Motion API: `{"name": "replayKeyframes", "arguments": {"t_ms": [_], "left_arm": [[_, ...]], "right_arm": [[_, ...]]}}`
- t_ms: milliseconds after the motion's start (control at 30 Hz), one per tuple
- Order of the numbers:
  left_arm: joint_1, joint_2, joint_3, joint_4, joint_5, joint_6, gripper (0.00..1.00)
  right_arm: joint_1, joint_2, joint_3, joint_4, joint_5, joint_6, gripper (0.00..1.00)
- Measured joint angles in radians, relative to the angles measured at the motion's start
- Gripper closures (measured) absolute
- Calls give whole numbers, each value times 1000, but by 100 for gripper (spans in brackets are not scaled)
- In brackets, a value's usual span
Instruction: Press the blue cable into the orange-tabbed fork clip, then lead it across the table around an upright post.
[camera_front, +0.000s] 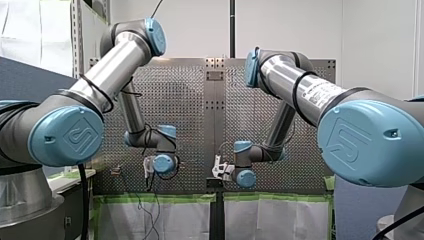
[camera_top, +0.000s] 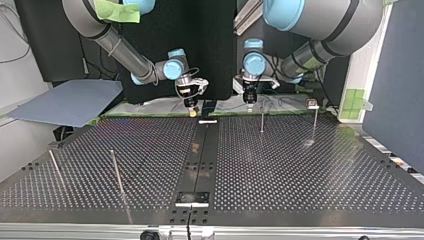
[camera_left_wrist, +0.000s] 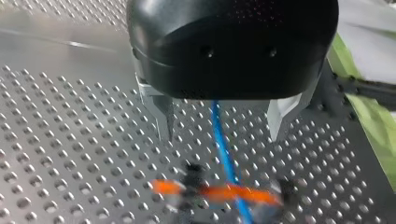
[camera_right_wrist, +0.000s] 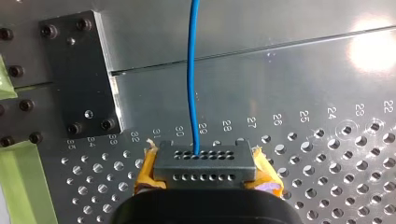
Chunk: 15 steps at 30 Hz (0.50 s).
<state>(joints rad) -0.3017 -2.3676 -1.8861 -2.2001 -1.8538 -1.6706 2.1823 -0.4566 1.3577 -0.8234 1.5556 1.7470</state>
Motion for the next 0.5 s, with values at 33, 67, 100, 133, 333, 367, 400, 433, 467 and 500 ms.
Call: {"name": "replayKeyframes", "arguments": {"t_ms": [33, 67, 100, 133, 333, 367, 400, 433, 467, 500], "left_arm": [[-1, -9, 6, 2, -7, 0, 0], [-3, -17, 11, 4, -12, 0, 0], [-4, -25, 18, 7, -18, 0, 0], [-5, -29, 22, 10, -21, 0, 0], [-8, -38, 40, 15, -33, 0, 0], [-8, -38, 41, 15, -35, 0, 0], [-9, -38, 41, 15, -38, 0, 0], [-9, -38, 41, 16, -39, 0, 0], [-10, -38, 42, 16, -40, 0, 0], [-10, -38, 42, 16, -41, 1, 0]], "right_arm": [[0, 0, 0, 0, 0, 0, 100], [0, 0, 0, 1, 0, 0, 100], [-1, 0, 0, 1, 0, -1, 100], [-1, 0, 0, 2, 0, -1, 100], [-6, 0, 0, 2, 0, -2, 100], [-6, 0, 0, 2, 0, -2, 100], [-6, 0, -1, 3, 0, -2, 100], [-7, 0, 0, 3, 0, -2, 100], [-7, 0, 0, 2, 0, -3, 100], [-7, 0, 0, 3, 0, -2, 100]]}}
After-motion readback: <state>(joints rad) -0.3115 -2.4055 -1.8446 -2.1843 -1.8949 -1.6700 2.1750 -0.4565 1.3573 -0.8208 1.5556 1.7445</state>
